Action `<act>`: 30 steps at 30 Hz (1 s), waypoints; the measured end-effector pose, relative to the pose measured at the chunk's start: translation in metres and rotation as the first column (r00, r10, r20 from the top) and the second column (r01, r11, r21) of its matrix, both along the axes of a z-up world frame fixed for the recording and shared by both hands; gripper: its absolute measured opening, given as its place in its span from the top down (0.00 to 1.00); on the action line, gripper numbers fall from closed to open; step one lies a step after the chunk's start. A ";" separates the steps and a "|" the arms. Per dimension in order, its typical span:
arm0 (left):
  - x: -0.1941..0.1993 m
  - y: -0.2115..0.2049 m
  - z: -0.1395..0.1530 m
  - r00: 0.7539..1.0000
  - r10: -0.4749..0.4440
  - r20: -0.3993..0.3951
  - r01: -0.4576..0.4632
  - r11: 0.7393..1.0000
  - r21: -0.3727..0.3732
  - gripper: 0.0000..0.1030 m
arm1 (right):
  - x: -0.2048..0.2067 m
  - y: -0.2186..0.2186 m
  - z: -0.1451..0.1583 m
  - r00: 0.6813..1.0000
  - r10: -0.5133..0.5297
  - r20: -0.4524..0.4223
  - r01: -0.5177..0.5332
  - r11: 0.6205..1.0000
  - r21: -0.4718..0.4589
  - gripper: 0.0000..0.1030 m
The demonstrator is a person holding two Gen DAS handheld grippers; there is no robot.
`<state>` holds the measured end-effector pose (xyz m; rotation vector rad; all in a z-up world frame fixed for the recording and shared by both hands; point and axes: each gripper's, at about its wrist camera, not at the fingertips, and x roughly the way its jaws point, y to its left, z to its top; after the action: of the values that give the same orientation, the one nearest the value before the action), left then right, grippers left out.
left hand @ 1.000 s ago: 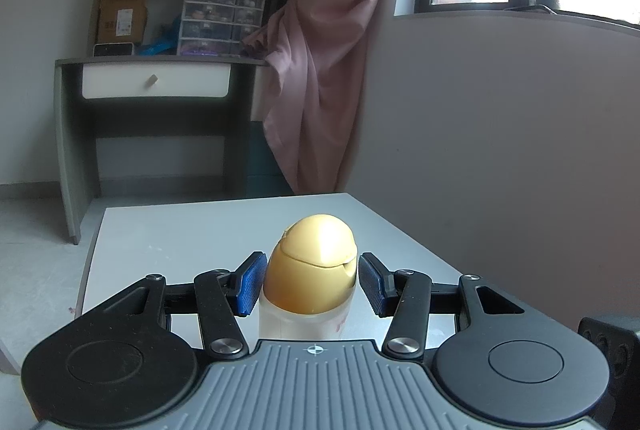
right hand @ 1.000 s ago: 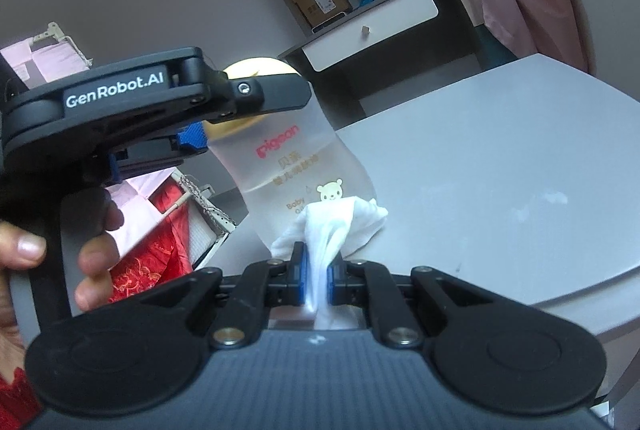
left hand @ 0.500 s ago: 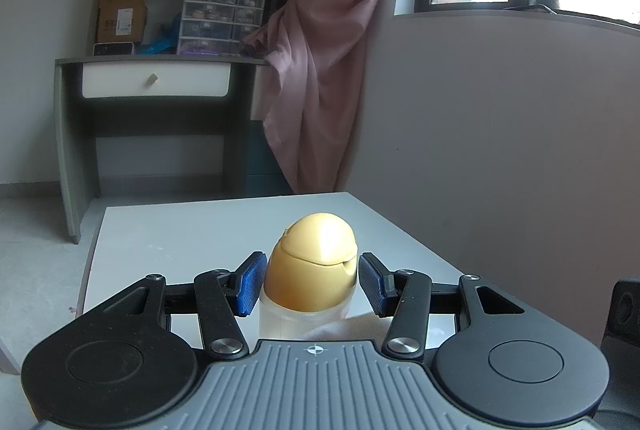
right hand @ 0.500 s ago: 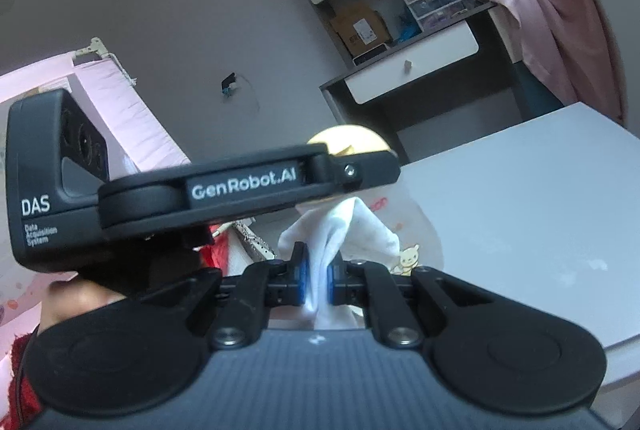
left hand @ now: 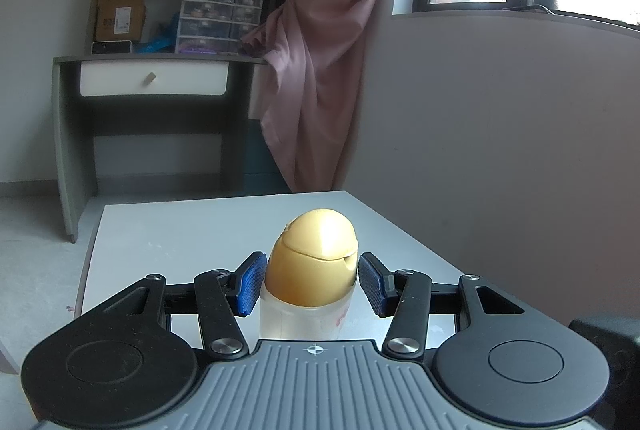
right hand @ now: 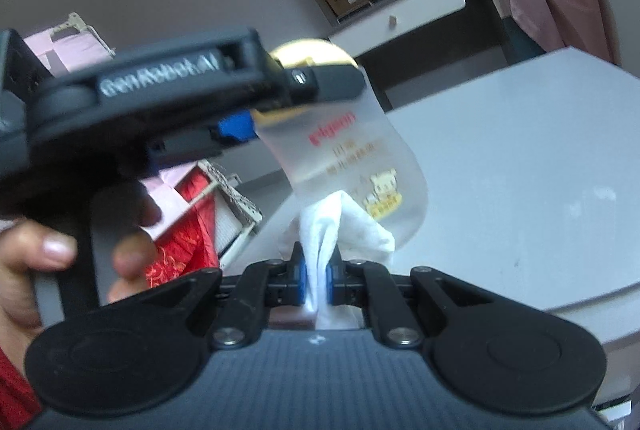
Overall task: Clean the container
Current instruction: 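Wipe the bottle's printed side with the right gripper's cloth while the left gripper holds it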
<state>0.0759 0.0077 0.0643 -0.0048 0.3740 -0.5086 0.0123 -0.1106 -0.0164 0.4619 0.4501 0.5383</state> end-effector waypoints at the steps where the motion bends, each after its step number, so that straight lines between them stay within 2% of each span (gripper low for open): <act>1: 0.000 0.000 0.000 1.000 -0.001 0.000 0.001 1.000 0.001 0.50 | 0.001 0.000 -0.002 1.000 0.001 -0.010 -0.001 1.000 0.000 0.90; 10: 0.001 -0.001 0.000 1.000 -0.001 -0.001 0.001 1.000 0.001 0.50 | 0.004 -0.004 0.001 1.000 0.028 -0.013 -0.027 0.999 0.038 0.90; 21: 0.000 -0.002 -0.002 1.000 -0.004 -0.002 0.004 1.000 0.002 0.50 | -0.004 -0.003 0.034 0.993 0.011 0.119 -0.016 0.999 0.047 0.90; 30: 0.001 0.002 -0.003 1.000 -0.008 -0.005 0.008 1.000 -0.003 0.50 | 0.003 0.000 0.011 0.999 0.033 0.037 -0.034 0.998 0.044 0.91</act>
<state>0.0765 0.0094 0.0616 -0.0079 0.3778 -0.5169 0.0151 -0.1108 -0.0050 0.4868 0.4122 0.5891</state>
